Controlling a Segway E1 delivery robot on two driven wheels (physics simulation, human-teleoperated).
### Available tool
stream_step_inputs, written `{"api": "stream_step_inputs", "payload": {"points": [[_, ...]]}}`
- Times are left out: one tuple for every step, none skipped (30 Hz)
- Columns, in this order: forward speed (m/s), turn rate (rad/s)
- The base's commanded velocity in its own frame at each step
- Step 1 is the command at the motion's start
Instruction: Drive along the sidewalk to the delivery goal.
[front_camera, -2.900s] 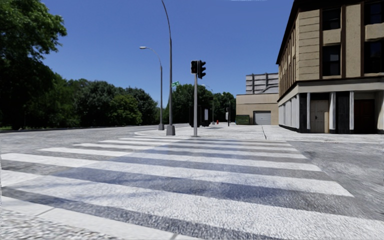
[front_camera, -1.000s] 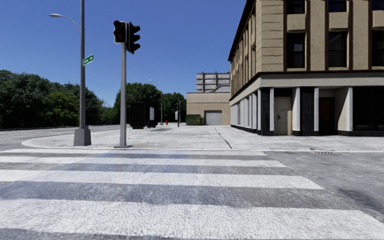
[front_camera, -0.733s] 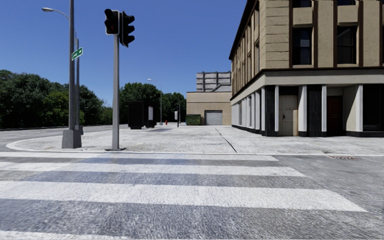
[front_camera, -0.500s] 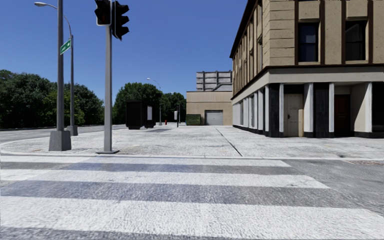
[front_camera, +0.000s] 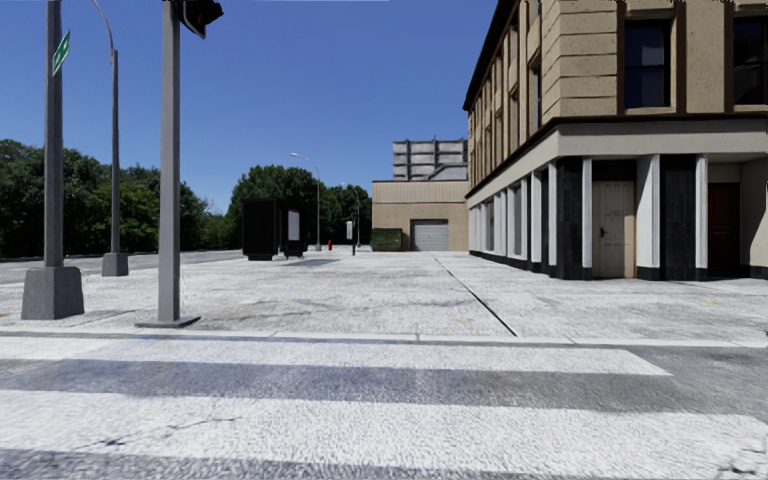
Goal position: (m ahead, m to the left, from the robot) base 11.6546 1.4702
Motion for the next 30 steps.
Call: {"api": "stream_step_inputs", "payload": {"points": [[2.0,0.0],[2.0,0.0],[2.0,0.0],[2.0,0.0],[2.0,0.0],[2.0,0.0],[2.0,0.0],[2.0,0.0],[2.0,0.0],[2.0,0.0],[2.0,0.0],[2.0,0.0],[2.0,0.0],[2.0,0.0],[2.0,0.0],[2.0,0.0],[2.0,0.0],[2.0,0.0],[2.0,0.0],[2.0,0.0],[2.0,0.0],[2.0,0.0],[2.0,0.0],[2.0,0.0],[2.0,0.0],[2.0,0.0],[1.95,0.0],[1.94,0.0],[1.91,0.0],[1.88,0.0]]}}
